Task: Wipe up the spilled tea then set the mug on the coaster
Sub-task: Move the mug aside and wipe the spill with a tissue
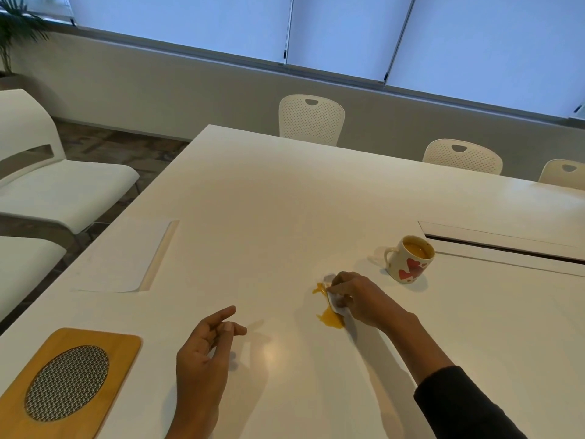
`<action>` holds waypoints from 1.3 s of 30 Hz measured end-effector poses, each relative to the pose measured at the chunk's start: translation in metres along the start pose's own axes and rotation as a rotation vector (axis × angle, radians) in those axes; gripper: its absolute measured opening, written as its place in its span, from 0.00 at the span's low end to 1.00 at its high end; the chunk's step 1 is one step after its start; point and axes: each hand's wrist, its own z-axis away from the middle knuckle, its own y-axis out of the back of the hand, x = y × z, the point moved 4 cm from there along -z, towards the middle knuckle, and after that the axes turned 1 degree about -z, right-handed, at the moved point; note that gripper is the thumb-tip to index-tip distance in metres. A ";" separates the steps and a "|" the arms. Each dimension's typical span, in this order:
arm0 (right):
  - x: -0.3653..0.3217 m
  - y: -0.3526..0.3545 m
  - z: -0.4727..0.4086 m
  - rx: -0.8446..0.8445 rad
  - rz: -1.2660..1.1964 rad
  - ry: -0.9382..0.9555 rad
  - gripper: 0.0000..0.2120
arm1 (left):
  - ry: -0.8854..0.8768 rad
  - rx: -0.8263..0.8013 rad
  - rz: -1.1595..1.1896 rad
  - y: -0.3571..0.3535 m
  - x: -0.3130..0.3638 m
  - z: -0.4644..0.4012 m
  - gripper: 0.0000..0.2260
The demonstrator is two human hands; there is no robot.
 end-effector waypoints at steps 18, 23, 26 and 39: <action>-0.002 -0.001 0.007 0.249 -0.095 -0.053 0.06 | 0.010 -0.029 0.017 -0.009 0.005 0.022 0.10; 0.017 0.019 0.015 0.075 -0.458 -0.314 0.06 | 0.001 -0.030 0.025 -0.006 0.009 0.025 0.10; 0.019 0.024 0.015 -0.038 -0.574 -0.369 0.06 | 0.008 -0.032 0.026 -0.006 0.009 0.027 0.10; 0.010 0.007 0.002 0.369 -0.051 -0.243 0.03 | 0.023 -0.029 0.003 -0.003 0.006 0.031 0.10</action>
